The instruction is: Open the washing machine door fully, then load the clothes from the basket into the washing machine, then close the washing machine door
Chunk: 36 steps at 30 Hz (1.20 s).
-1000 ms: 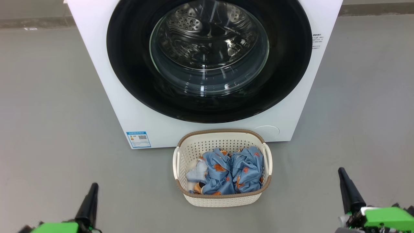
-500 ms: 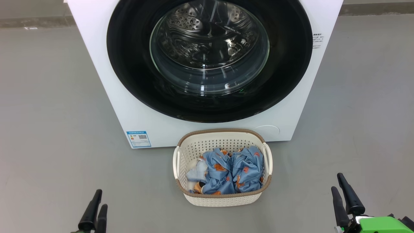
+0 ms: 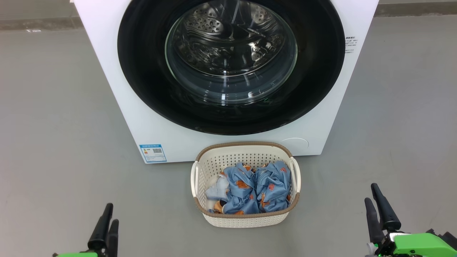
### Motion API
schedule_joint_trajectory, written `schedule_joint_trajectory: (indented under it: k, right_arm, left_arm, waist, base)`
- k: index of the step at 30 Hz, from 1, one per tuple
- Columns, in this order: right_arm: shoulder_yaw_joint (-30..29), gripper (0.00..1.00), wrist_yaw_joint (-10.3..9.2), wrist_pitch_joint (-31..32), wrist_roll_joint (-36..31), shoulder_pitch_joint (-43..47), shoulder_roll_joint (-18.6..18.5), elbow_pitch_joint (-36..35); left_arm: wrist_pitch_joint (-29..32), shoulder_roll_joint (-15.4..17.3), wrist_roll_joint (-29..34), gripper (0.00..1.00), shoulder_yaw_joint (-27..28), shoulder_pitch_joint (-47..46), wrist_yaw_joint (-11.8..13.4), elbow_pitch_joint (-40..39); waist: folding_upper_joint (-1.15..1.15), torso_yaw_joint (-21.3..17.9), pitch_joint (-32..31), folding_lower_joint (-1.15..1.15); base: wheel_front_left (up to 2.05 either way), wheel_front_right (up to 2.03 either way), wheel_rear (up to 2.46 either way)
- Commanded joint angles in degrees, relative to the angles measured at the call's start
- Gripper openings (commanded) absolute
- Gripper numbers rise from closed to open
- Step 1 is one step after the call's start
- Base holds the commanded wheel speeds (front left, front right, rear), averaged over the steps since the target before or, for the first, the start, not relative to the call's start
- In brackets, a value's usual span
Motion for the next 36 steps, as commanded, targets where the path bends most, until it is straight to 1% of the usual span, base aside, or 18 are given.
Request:
schedule_joint_trajectory:
  k: [1, 9, 20, 34, 36]
  right_arm:
    - [1.0, 1.0, 0.02, -0.77, -1.14, -2.76, -0.86, -2.13]
    - [3.12, 1.0, 0.03, -2.46, -3.14, -3.47, -1.85, -3.43]
    - [4.54, 1.0, 0.03, -4.26, -8.84, -4.33, -2.5, -4.65]
    - [6.62, 1.0, 0.04, -6.61, -21.74, -5.38, -3.67, -5.47]
    - [7.21, 1.0, 0.04, -7.11, -24.73, -5.58, -4.04, -5.6]
  left_arm:
    - [-0.68, 1.0, 1.29, 1.0, 0.18, -2.67, -0.09, -2.09]
    - [-2.06, 1.12, 3.69, 1.0, -0.08, -3.08, -0.1, -3.14]
    - [-3.78, 1.26, 8.95, 1.0, -0.61, -3.43, -0.12, -4.41]
    - [-6.19, 1.46, 20.63, 1.0, -1.42, -3.78, -0.14, -5.67]
    - [-6.71, 1.51, 23.63, 1.0, -1.49, -3.89, -0.14, -5.77]
  waist:
    - [0.0, 0.0, 0.02, -0.01]
    - [0.0, 0.03, 0.13, -0.01]
    - [0.0, 0.05, 0.13, -0.01]
    - [0.0, -0.15, 0.22, -0.01]
    - [0.0, -0.2, 0.22, -0.01]
  base:
    - [0.0, 0.0, 0.0]
    - [0.0, 0.0, 0.0]
    - [0.0, 0.0, 0.0]
    - [0.0, 0.0, 0.0]
    - [0.0, 0.0, 0.0]
